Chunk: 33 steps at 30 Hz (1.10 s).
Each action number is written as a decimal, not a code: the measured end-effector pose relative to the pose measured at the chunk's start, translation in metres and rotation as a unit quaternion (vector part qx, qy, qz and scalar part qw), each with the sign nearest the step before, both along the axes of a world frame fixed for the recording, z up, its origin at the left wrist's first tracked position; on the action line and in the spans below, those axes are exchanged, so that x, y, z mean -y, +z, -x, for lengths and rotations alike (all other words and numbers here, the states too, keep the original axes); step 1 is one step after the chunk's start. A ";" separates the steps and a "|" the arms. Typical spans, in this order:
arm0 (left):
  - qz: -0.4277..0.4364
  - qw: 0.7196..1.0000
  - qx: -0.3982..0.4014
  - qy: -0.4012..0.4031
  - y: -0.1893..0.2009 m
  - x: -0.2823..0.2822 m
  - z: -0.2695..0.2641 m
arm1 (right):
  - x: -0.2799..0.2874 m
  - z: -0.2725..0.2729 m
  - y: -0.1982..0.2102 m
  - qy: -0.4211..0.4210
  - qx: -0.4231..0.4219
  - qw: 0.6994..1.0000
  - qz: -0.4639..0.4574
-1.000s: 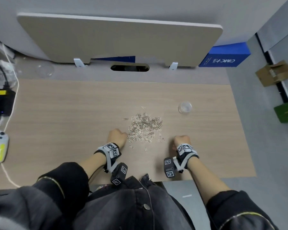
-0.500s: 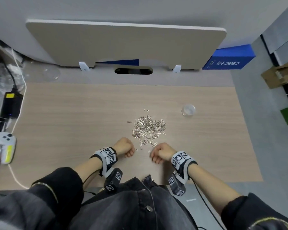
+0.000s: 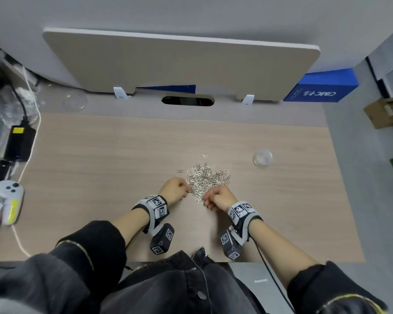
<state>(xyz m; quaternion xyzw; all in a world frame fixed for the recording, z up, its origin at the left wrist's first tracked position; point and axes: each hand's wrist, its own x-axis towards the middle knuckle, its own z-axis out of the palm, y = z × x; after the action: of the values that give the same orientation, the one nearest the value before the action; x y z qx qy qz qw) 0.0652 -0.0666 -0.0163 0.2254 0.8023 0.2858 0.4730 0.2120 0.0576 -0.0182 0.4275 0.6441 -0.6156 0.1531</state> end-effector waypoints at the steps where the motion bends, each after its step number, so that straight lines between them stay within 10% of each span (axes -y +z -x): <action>1: 0.000 1.000 0.007 0.016 -0.002 0.006 0.000 | 0.006 -0.004 -0.002 0.043 0.011 0.999 0.016; 5: 0.013 0.999 0.023 0.041 -0.012 0.021 -0.004 | 0.031 0.002 -0.013 0.140 0.043 0.987 0.058; 15: 0.037 0.998 -0.048 -0.022 -0.005 0.005 0.013 | -0.017 0.019 -0.001 -0.064 -0.028 0.998 0.005; 22: 0.087 0.951 -0.095 -0.281 0.006 -0.018 0.003 | -0.034 -0.020 -0.001 0.216 0.100 0.967 -0.094; 28: 0.032 0.973 -0.097 -0.206 -0.001 -0.044 0.002 | -0.034 0.019 -0.010 0.066 0.052 0.987 -0.135; 33: 0.011 0.973 -0.228 0.034 -0.007 -0.031 0.016 | -0.052 0.002 -0.011 -0.160 0.071 0.952 -0.250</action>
<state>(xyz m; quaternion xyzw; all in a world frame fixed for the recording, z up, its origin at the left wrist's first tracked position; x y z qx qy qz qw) 0.0490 -0.0360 -0.0234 0.2515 0.8996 0.2338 0.2700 0.2099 0.1097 -0.0296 0.5920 0.6878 -0.4198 -0.0136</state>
